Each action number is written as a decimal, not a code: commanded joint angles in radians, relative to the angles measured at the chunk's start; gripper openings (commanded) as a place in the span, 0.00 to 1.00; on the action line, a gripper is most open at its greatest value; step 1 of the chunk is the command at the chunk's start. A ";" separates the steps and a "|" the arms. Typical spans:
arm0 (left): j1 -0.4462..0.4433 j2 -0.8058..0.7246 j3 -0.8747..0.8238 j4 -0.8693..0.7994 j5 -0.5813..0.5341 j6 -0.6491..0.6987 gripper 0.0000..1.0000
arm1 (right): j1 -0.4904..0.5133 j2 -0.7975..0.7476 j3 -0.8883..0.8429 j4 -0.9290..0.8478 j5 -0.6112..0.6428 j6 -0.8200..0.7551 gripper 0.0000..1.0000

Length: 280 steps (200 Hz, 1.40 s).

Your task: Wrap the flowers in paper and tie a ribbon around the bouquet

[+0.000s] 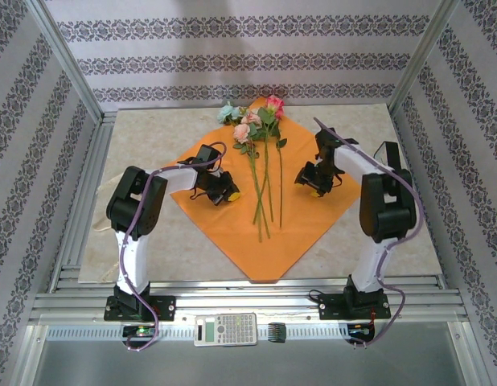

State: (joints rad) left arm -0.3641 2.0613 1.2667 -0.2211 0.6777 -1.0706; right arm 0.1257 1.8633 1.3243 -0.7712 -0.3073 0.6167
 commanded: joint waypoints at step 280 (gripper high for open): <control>-0.018 -0.008 0.106 -0.084 -0.086 0.051 0.03 | 0.137 -0.573 -0.610 0.164 -0.207 0.559 0.00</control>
State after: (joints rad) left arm -0.3725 2.1151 1.3487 -0.2302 0.6872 -1.0737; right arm 0.2581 1.3251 0.6781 -0.5930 -0.5125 1.0912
